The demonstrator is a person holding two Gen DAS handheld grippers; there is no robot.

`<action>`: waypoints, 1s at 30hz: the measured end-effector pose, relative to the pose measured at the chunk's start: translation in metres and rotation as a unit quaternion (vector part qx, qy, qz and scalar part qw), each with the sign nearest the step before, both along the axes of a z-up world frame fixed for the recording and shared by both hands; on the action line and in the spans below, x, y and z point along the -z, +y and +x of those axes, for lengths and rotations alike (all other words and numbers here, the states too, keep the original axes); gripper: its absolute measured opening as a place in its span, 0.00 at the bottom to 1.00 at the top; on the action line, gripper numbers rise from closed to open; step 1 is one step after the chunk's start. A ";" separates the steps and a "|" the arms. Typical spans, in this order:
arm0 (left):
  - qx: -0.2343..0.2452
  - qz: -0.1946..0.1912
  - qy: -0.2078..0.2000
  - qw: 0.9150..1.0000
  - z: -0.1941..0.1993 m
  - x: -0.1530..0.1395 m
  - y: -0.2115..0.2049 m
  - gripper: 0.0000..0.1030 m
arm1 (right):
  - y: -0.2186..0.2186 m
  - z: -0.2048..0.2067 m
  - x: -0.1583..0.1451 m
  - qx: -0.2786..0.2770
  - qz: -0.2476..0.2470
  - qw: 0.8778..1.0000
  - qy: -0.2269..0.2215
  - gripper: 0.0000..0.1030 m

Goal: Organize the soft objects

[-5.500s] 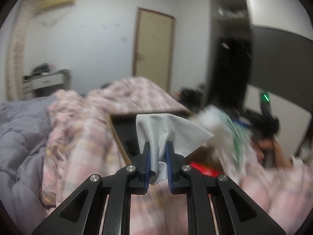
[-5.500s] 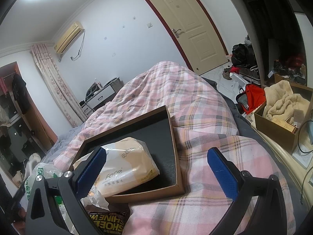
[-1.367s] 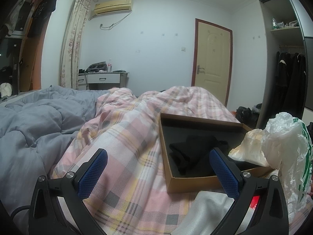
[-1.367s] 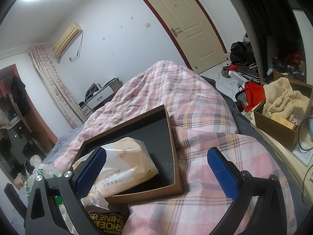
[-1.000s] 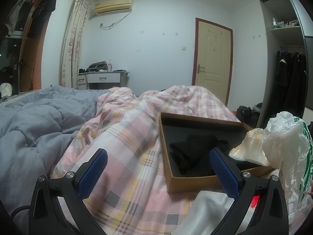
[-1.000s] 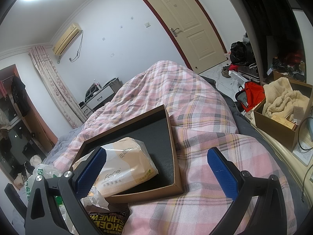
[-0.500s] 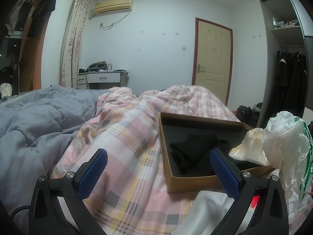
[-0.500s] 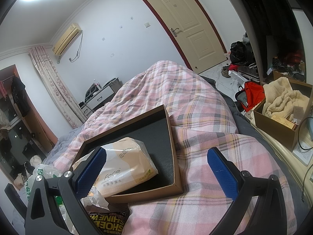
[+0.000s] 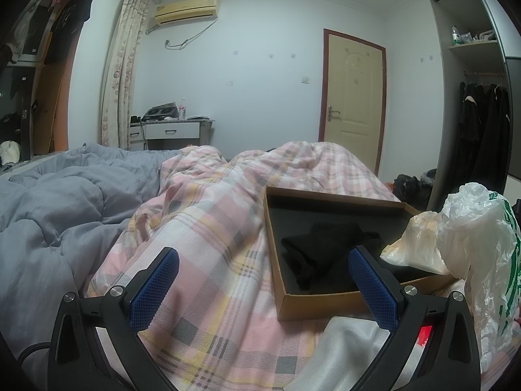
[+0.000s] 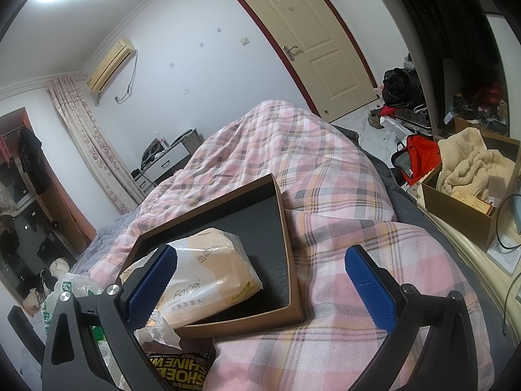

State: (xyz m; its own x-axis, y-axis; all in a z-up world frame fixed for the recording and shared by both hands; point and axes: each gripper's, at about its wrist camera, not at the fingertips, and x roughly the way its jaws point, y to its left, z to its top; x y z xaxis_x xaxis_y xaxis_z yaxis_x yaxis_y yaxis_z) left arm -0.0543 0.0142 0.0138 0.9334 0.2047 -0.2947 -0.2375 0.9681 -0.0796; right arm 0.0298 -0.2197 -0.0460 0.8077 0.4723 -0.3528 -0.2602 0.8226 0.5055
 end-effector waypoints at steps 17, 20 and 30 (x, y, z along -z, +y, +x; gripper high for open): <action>0.000 0.000 0.001 1.000 0.000 0.000 -0.001 1.00 | 0.000 0.001 0.000 0.000 -0.002 1.000 0.001 1.00; 0.000 0.001 0.000 1.000 0.000 0.000 -0.001 1.00 | 0.005 0.002 0.001 -0.005 -0.013 1.000 0.003 1.00; -0.002 0.000 0.002 1.000 0.000 0.003 0.002 1.00 | 0.037 0.006 -0.024 -0.084 -0.077 0.993 -0.039 1.00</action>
State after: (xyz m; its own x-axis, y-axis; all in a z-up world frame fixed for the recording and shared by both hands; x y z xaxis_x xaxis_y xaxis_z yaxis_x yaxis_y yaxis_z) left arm -0.0547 0.0166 0.0108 0.9311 0.2090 -0.2990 -0.2422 0.9670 -0.0784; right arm 0.0355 -0.1824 -0.0222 0.7496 0.5484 -0.3706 -0.4337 0.8299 0.3509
